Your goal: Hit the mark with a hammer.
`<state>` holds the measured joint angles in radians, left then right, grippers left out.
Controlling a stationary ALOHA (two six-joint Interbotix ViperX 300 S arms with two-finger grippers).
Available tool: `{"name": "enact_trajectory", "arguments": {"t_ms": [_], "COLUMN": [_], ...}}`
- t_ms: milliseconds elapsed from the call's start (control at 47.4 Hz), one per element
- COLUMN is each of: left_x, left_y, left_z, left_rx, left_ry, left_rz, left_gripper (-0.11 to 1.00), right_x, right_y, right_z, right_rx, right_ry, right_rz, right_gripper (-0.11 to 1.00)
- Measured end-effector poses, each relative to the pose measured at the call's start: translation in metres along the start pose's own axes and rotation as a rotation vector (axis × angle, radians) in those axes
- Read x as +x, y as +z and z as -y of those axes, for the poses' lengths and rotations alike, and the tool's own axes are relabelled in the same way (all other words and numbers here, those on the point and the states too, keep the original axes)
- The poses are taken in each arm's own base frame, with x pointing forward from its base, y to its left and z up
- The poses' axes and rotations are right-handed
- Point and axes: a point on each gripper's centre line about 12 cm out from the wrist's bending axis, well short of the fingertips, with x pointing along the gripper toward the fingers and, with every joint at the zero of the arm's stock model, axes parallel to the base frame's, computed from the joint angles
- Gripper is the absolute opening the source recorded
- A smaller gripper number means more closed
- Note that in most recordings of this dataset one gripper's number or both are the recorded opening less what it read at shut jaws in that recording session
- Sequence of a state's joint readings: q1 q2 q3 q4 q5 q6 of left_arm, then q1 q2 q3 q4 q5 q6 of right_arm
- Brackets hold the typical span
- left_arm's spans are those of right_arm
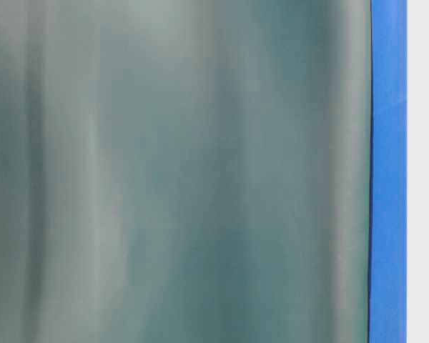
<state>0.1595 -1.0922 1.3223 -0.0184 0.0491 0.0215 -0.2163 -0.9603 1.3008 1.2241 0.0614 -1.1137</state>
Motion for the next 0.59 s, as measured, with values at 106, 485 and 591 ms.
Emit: {"name": "enact_trajectory", "arguments": {"t_ms": [106,485,591], "left_x": [-0.0004,-0.0006,-0.0006], "left_y": [-0.0001,-0.0001,-0.0001], "left_z": [0.0,0.0005,0.0005], "left_rx": [0.002,0.007,0.018], "left_ry": [0.0,-0.003,-0.003], "left_rz": [-0.002,-0.002,-0.002], "left_gripper": [0.78,0.78,0.77], "right_x": [0.0,0.0,0.0], "right_y": [-0.0002,-0.0001,-0.0001], "right_z": [0.0009,0.0012,0.0012], "right_rx": [0.002,0.002,0.002], "right_ry": [-0.007,-0.01,-0.01], "right_rz": [0.002,0.003,0.003], "right_gripper": [0.73,0.73,0.73]}}
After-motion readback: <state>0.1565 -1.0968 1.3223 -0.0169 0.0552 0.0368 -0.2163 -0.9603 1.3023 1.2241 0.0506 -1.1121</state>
